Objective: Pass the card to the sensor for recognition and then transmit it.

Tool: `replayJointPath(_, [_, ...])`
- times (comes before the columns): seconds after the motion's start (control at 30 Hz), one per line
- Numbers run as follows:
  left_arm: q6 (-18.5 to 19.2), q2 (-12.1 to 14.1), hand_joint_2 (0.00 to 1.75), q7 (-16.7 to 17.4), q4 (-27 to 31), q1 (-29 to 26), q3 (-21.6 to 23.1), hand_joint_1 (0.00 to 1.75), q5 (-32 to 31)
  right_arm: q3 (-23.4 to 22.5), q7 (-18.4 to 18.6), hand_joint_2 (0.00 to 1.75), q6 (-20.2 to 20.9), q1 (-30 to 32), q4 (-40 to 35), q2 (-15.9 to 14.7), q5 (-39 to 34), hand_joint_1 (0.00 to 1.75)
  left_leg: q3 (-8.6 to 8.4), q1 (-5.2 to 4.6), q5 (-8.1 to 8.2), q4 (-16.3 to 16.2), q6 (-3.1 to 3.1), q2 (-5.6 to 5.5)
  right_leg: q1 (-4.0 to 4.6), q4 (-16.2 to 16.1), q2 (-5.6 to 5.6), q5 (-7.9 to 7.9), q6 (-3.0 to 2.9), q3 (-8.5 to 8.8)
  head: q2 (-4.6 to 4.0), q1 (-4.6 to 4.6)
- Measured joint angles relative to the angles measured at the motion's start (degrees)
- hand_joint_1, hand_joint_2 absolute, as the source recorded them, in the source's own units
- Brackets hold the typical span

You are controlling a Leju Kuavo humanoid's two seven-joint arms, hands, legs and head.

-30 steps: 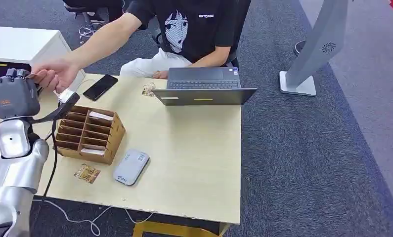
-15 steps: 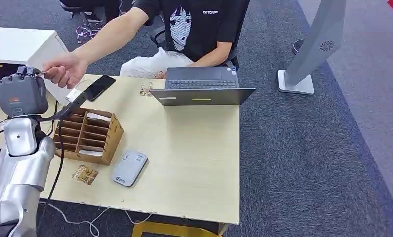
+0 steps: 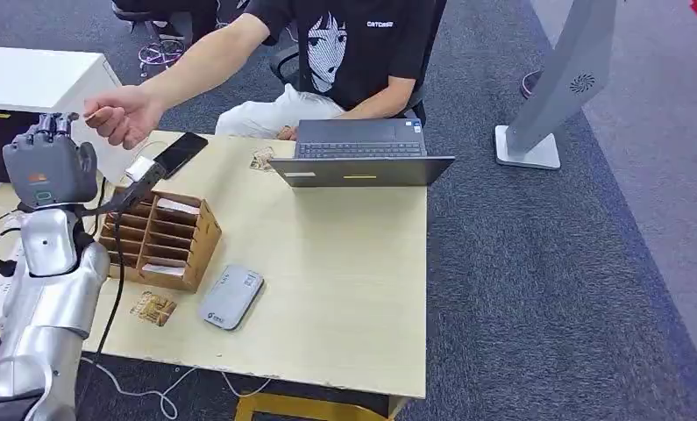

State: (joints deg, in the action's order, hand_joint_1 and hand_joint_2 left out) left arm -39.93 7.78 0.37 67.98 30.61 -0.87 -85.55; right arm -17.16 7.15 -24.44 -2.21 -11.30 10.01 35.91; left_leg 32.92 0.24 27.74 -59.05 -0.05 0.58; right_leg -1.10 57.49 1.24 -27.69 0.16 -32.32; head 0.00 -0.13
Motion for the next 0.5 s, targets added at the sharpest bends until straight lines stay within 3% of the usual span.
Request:
replayJointPath(0.3, [0.0,-1.27,1.75,-5.27,6.53,-2.27,-0.18,0.0,3.67,-0.24,0.33,1.75,-0.11,0.07,0.02,0.0,0.63,0.0,0.01,0.02,-0.01,0.01,-0.01,-0.1,0.01,0.01,-0.07,-0.01,-0.01,0.02,0.0,0.02])
replayJointPath(0.37, [0.0,-2.12,1.75,-8.56,8.0,-2.73,-1.07,0.0,5.89,-0.37,0.46,1.75,-0.18,0.12,0.02,0.0,0.68,0.0,0.01,0.02,-0.01,0.01,0.0,-0.11,0.01,0.01,-0.07,-0.01,0.0,0.04,0.0,0.02])
replayJointPath(0.5, [-0.02,-5.53,1.75,-18.42,12.39,-4.41,-5.1,0.0,12.16,-1.03,0.7,1.75,-0.48,0.27,0.04,0.0,0.48,0.0,0.02,0.0,-0.01,0.01,0.0,-0.14,-0.01,0.0,-0.1,-0.01,0.0,0.06,0.0,0.02])
